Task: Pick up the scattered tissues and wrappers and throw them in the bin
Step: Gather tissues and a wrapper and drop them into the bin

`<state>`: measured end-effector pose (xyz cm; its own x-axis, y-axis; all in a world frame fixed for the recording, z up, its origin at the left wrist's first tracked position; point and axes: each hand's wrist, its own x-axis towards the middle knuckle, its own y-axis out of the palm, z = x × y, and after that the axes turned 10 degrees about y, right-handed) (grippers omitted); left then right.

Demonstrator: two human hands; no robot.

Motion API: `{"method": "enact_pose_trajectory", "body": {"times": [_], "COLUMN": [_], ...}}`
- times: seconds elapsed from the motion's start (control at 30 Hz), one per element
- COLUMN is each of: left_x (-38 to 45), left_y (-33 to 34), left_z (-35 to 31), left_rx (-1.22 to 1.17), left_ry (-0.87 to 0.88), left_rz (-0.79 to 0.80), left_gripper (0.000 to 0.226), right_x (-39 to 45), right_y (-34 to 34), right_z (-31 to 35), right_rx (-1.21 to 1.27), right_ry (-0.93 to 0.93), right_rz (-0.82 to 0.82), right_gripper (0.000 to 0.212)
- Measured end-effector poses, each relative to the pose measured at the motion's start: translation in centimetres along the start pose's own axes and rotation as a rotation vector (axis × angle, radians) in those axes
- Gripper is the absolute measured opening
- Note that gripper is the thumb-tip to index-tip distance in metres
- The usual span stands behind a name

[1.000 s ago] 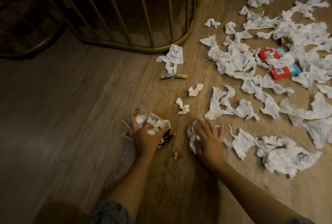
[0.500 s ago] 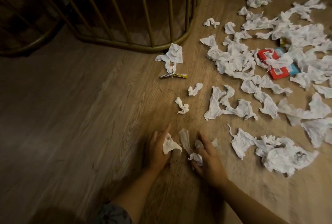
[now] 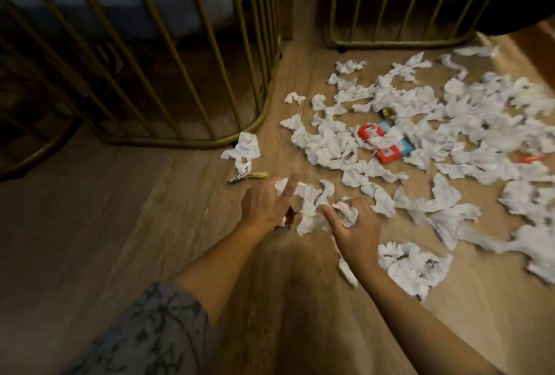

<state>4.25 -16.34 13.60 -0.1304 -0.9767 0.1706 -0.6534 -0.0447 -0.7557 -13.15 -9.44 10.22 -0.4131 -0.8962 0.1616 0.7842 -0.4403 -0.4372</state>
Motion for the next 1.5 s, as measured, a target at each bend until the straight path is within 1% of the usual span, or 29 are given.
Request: {"method": "enact_pose_trajectory", "body": {"times": [0.07,0.13,0.2,0.27,0.33,0.4,0.47,0.57,0.6,0.63,0.7,0.73,0.77,0.8,0.87,0.93,0.97,1.07,1.17,1.23,1.27,1.33,1.37,1.43,1.5], "left_x": [2.6,4.8,6.7,8.3,9.6,10.1,10.1,9.5,9.1,8.5,6.8,5.7,4.6,3.4,0.5,-2.6,-4.2,-8.3,-11.3,-12.9,-13.6,-14.8,-15.2,-15.7,-15.6], "left_y": [-0.5,-0.7,-0.5,0.1,0.8,1.8,3.1,5.9,7.1,8.1,10.1,11.0,12.0,13.0,14.7,16.1,16.7,18.5,19.5,20.2,20.6,21.8,22.6,24.0,25.3], "left_z": [-3.3,-7.0,-10.5,-13.8,-17.2,-20.9,-24.5,-29.7,-31.3,-33.1,-36.8,-38.5,-40.1,-41.7,-44.3,-46.1,-46.9,-48.9,-50.8,-51.8,-52.1,-52.5,-52.6,-52.7,-52.6], "left_rx": [0.079,0.101,0.074,0.025,0.000,-0.037,-0.120,-0.337,-0.406,-0.471,-0.613,-0.674,-0.713,-0.745,-0.831,-0.914,-0.954,-1.035,-1.129,-1.151,-1.158,-1.177,-1.148,-0.995,-0.775], "left_ry": [0.060,0.159,0.225,0.246,0.304,0.330,0.330,0.320,0.329,0.345,0.364,0.375,0.396,0.420,0.430,0.399,0.381,0.289,0.111,0.072,0.090,0.168,0.224,0.339,0.451], "left_rz": [0.015,0.046,0.087,0.114,0.107,0.101,0.130,0.168,0.171,0.187,0.252,0.272,0.277,0.284,0.346,0.415,0.443,0.552,0.689,0.740,0.752,0.762,0.781,0.872,0.964], "left_gripper": [0.063,0.053,0.049,0.049,0.049,0.049,0.043,0.017,0.016,0.019,0.041,0.050,0.050,0.045,0.030,0.016,0.012,0.023,0.043,0.054,0.053,0.039,0.032,0.030,0.032], "right_x": [1.9,3.7,5.4,6.8,7.9,8.6,8.7,7.8,7.2,6.6,5.3,4.6,3.9,3.0,1.0,-1.0,-2.0,-4.2,-5.8,-6.7,-7.0,-7.4,-7.5,-7.6,-7.6], "right_y": [-2.6,-5.3,-8.1,-10.7,-13.2,-15.8,-18.7,-23.7,-25.4,-27.1,-30.6,-32.2,-33.9,-35.4,-38.2,-40.2,-41.0,-42.7,-44.2,-45.4,-46.0,-47.2,-47.6,-48.0,-47.9], "right_z": [1.6,2.9,3.8,4.4,4.6,4.6,4.4,3.6,3.3,3.0,2.5,2.2,2.0,1.7,1.4,1.1,0.9,0.2,-0.7,-1.5,-2.0,-3.0,-3.6,-4.9,-5.9], "right_rx": [0.135,0.196,0.192,0.169,0.157,0.167,0.170,0.131,0.113,0.090,0.049,0.029,0.006,-0.018,-0.071,-0.108,-0.112,-0.072,-0.041,-0.007,0.008,0.018,0.036,0.089,0.052], "right_ry": [-0.029,-0.076,-0.065,-0.051,-0.049,-0.034,-0.007,0.045,0.062,0.081,0.106,0.112,0.116,0.119,0.140,0.182,0.204,0.281,0.369,0.456,0.500,0.589,0.639,0.730,0.806], "right_rz": [-0.066,-0.131,-0.180,-0.211,-0.242,-0.298,-0.354,-0.474,-0.524,-0.579,-0.704,-0.768,-0.830,-0.888,-1.007,-1.107,-1.144,-1.230,-1.347,-1.413,-1.436,-1.468,-1.473,-1.460,-1.450], "right_gripper": [0.050,0.048,0.044,0.038,0.029,0.026,0.028,0.022,0.019,0.015,0.008,0.008,0.006,0.002,0.015,0.030,0.035,0.039,0.037,0.031,0.029,0.025,0.022,0.015,0.011]}}
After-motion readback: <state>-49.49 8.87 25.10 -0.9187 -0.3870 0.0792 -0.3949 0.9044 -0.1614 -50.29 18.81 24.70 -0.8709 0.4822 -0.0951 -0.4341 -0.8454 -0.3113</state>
